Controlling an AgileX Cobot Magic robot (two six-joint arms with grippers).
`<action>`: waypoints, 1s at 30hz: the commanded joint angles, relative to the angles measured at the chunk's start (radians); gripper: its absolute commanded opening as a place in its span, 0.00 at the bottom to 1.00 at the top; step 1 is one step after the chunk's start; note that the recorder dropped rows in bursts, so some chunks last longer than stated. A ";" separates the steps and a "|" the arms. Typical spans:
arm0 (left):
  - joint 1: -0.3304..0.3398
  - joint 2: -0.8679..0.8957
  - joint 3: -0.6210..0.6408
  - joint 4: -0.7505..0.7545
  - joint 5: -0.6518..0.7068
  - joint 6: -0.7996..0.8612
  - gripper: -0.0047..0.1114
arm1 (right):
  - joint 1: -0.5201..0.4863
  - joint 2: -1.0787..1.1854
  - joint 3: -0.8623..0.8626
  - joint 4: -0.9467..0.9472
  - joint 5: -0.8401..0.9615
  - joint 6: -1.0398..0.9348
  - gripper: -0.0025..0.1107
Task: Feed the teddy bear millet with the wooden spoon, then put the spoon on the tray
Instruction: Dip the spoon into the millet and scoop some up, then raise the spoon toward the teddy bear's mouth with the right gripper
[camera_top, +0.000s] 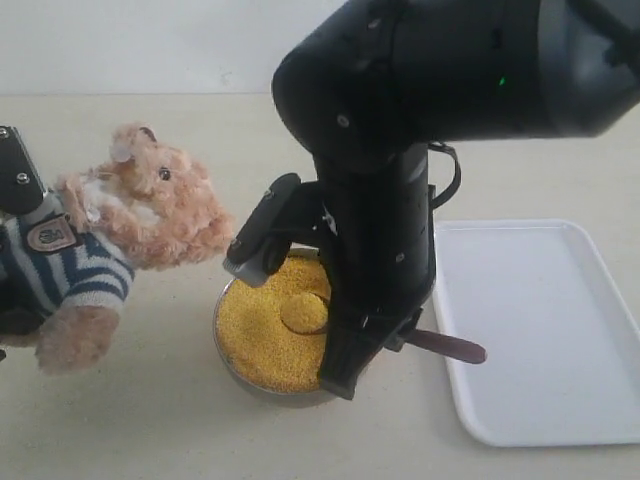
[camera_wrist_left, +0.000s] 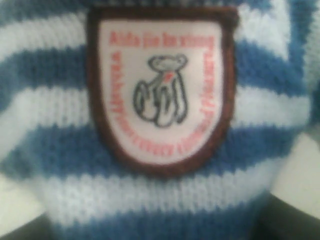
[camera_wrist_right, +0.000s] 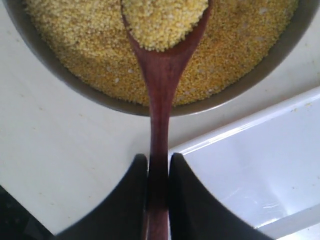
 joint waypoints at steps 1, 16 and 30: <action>-0.036 0.000 0.003 0.034 0.000 0.004 0.07 | -0.028 -0.035 -0.073 0.030 0.005 -0.011 0.02; -0.036 0.038 0.003 0.060 -0.041 0.004 0.07 | -0.013 0.040 -0.417 0.143 0.005 -0.003 0.02; -0.036 0.048 0.003 0.060 -0.052 -0.003 0.07 | 0.013 0.169 -0.508 0.075 0.005 0.024 0.02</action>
